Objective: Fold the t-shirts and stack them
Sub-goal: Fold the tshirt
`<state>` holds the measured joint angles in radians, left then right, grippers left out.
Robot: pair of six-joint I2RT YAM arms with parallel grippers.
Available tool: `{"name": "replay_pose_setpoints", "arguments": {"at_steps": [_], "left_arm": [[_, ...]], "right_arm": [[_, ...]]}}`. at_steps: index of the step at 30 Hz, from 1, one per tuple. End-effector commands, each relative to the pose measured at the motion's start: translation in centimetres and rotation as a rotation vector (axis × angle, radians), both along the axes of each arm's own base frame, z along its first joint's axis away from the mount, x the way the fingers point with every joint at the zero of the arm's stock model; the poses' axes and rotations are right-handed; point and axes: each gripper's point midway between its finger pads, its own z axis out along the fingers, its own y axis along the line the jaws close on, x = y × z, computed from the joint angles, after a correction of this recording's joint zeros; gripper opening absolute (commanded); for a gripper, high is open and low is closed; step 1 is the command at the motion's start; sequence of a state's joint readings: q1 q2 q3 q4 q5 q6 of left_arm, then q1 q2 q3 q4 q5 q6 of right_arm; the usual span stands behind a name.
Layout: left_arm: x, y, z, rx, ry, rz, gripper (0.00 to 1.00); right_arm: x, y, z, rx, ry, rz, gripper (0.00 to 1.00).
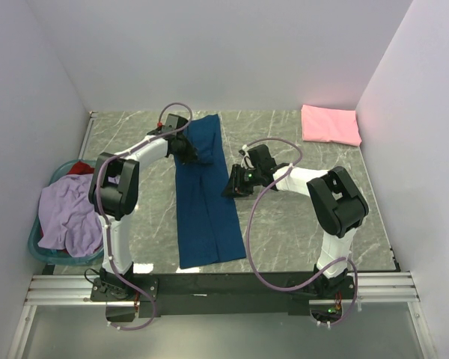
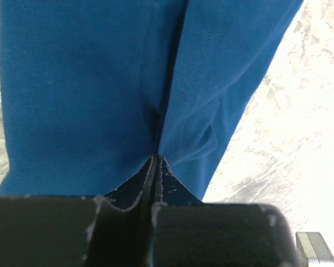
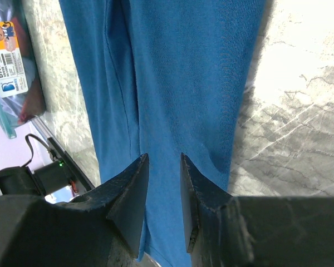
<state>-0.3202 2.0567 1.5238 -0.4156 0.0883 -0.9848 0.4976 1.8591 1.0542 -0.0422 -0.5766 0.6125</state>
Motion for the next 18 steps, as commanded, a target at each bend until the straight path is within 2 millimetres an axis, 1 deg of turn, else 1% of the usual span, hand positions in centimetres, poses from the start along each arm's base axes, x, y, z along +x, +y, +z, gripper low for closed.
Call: {"name": "replay_pose_setpoints", "arguments": {"at_steps": [1,2,3,4,5,6,7,8,9,10,11,12,13,15,16,18], "left_arm": [[-0.2,-0.1,-0.8,0.005,0.023,0.008,0.08],[-0.2,0.1,-0.9,0.014,0.026,0.012,0.16],[-0.1,0.2,-0.8,0.021,0.024,0.013,0.20],[0.2,0.2,-0.2,0.027,0.008,0.011,0.24],[0.3,0.5,0.1,0.041,0.001,0.015,0.32],[0.4,0.6,0.5,0.048,-0.006,0.016,0.35],[0.9,0.7,1.8,0.054,-0.033,0.013,0.39],[0.9,0.9,2.3,0.068,-0.038,0.016,0.44],[1.0,1.1,3.0,0.078,-0.048,0.018,0.46],[1.3,1.0,4.2,0.076,-0.073,0.011,0.47],[1.4,1.0,4.9,0.077,-0.085,0.004,0.47],[1.4,1.4,5.3,0.112,-0.098,0.017,0.47],[1.6,1.5,6.2,0.132,-0.124,0.006,0.48],[1.3,1.3,6.8,0.179,-0.146,-0.009,0.47],[1.3,1.8,6.8,0.229,-0.159,-0.005,0.47],[1.1,2.0,6.3,0.269,-0.159,-0.010,0.47]], "right_arm": [[0.3,0.4,1.3,0.023,-0.048,0.007,0.36],[0.4,0.3,1.3,0.020,-0.055,0.007,0.36],[0.4,0.3,1.3,0.018,-0.059,0.007,0.36],[0.5,0.2,1.3,0.011,-0.060,0.003,0.36],[0.5,0.2,1.5,0.009,-0.067,0.006,0.37],[0.6,0.2,1.6,0.007,-0.071,0.007,0.37],[0.6,0.2,1.7,0.005,-0.074,0.008,0.37],[0.7,0.1,1.8,0.002,-0.079,0.006,0.37],[0.7,0.0,2.0,0.002,-0.081,0.005,0.37],[0.6,0.0,2.1,-0.001,-0.083,0.004,0.37],[0.7,-0.1,2.4,-0.004,-0.097,0.004,0.37],[0.8,-0.2,2.4,-0.010,-0.101,-0.001,0.37],[0.8,-0.3,2.5,-0.015,-0.109,-0.002,0.37],[0.9,-0.7,2.6,-0.032,-0.119,-0.011,0.37],[0.8,-0.8,2.4,-0.036,-0.114,-0.012,0.37],[0.6,-0.6,2.3,-0.032,-0.106,-0.005,0.38]]}}
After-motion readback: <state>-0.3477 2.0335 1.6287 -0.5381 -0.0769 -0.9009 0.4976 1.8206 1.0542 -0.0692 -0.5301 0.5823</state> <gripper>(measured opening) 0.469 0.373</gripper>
